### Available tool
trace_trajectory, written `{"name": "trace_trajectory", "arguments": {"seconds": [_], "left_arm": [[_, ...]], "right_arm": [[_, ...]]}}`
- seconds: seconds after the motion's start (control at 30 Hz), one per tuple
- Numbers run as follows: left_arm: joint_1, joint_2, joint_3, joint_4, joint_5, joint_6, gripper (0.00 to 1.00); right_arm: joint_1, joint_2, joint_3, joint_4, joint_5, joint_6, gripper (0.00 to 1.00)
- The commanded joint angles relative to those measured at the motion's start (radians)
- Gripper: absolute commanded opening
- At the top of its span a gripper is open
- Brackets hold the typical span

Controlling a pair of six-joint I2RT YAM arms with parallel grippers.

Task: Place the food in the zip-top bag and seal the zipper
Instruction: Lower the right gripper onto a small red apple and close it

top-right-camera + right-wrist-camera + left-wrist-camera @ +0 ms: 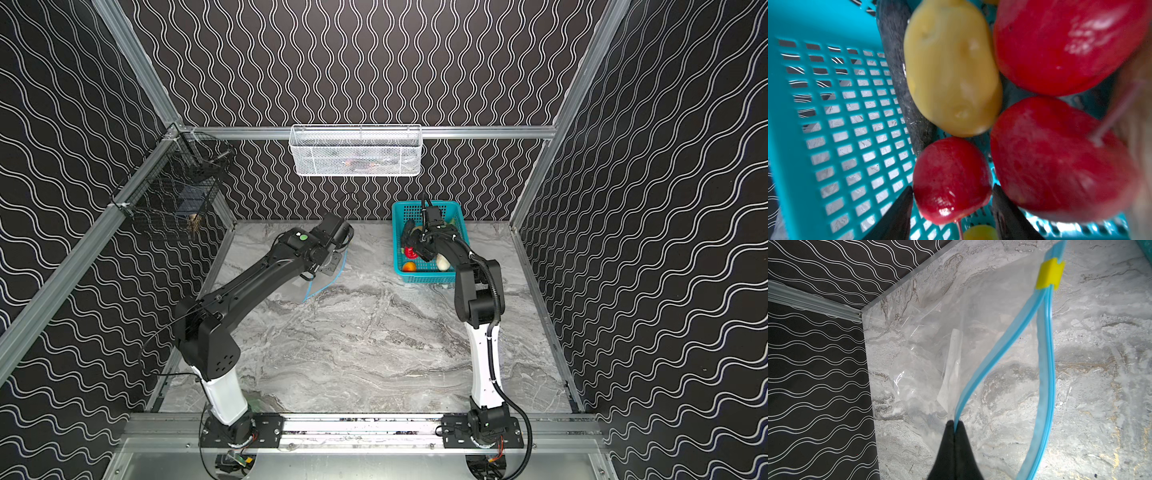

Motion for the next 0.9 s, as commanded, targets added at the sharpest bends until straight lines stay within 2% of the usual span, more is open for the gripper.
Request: {"name": "trace_trajectory", "arguments": {"seconds": [0.0,0.2,0.47,0.87], "left_arm": [[0.003,-0.007,-0.001,0.014,-0.001,0.001,0.0],[0.003,-0.004,-0.005,0.017,0.008,0.002,0.0],[0.003,-0.003,-0.005,0.016,0.003,-0.005,0.0],[0.003,-0.005,-0.004,0.018,0.004,-0.001,0.0]], "right_arm": [[-0.005,0.014,0.02,0.003,-0.02,0.013,0.62],[-0.007,0.007,0.008,0.035,-0.028,0.035,0.66],[-0.013,-0.011,-0.007,0.073,-0.065,0.048,0.54],[-0.024,-0.136,-0.161,0.198,-0.104,0.084,0.45]]}}
